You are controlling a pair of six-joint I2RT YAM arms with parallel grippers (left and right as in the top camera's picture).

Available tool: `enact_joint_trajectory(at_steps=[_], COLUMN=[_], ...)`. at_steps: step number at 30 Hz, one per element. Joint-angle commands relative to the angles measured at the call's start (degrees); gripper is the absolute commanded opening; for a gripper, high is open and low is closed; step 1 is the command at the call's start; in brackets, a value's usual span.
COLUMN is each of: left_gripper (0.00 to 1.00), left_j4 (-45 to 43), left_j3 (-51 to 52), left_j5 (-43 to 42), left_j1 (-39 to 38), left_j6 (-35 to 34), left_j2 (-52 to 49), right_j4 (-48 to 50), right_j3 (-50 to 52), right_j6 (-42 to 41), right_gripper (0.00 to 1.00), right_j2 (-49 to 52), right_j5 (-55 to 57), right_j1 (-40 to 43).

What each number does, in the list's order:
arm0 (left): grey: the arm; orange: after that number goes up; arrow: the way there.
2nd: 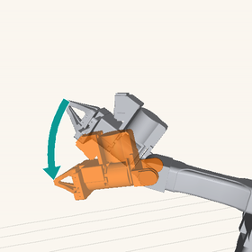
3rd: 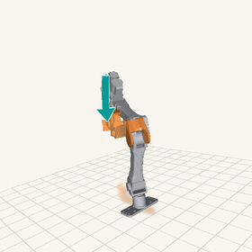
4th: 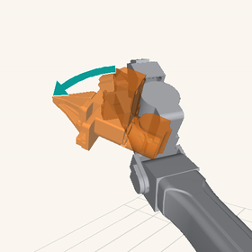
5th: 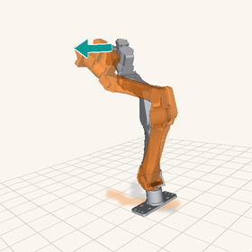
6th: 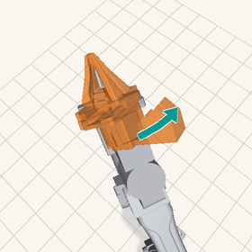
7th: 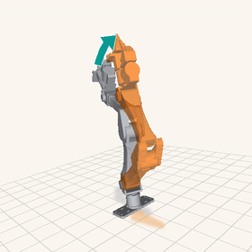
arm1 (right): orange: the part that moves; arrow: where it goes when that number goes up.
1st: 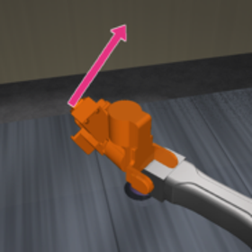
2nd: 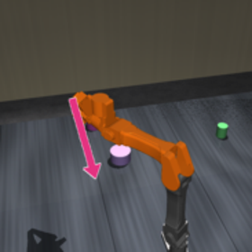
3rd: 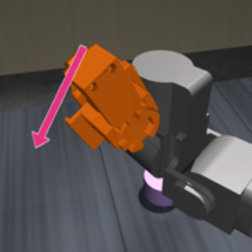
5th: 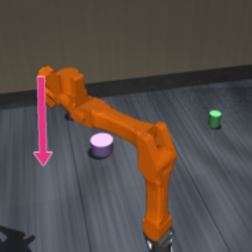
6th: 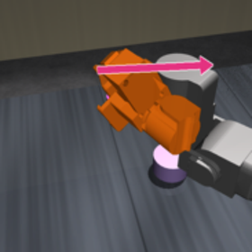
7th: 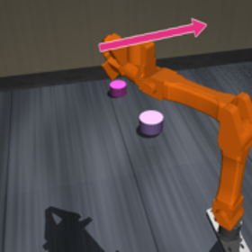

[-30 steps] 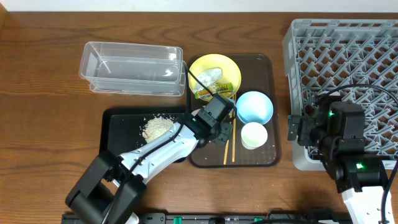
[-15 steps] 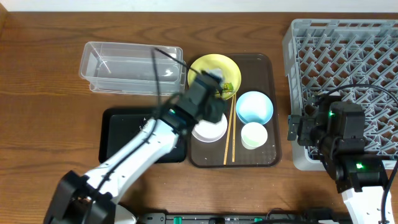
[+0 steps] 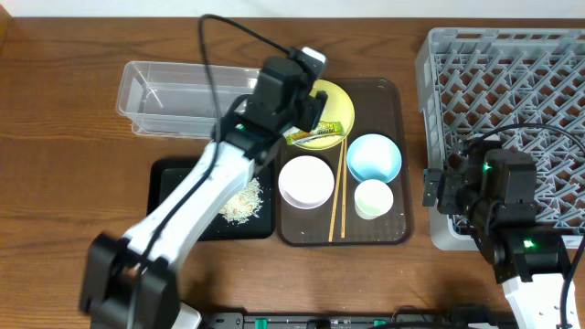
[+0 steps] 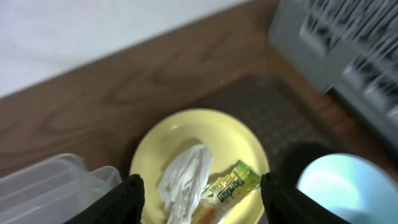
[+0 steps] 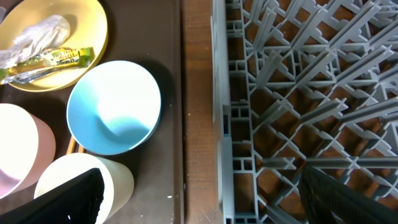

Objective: Sort waste into correct bins and load items into the dishwasher rack
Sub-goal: 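Grasp the tissue and green wrapper on the yellow plate with left gripper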

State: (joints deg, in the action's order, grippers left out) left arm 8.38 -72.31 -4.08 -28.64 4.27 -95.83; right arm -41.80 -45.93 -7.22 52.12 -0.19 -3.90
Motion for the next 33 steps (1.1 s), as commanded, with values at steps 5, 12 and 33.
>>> enact_joint_trajectory(at_steps=[5,12,33], left_gripper=[0.64,0.63,0.06], left_j4=[-4.6,-7.8,-5.7], left_j3=[0.0,0.0,0.0], left_j5=[0.7,0.7,0.9], left_j1=[0.2,0.2,0.3], left_j6=[2.6,2.6,2.5], left_j2=[-12.7,-19.5,-10.1], right_j4=[0.0,-0.6,-0.7], right_j3=[-1.2,-1.2,-1.2], right_j6=[-0.4,-0.4,-0.4], right_gripper=[0.97,0.98,0.97], right_j2=[0.0,0.0,0.0], right_j5=[-0.1,-0.1,-0.1], right_j1=[-0.2,-0.3,-0.2])
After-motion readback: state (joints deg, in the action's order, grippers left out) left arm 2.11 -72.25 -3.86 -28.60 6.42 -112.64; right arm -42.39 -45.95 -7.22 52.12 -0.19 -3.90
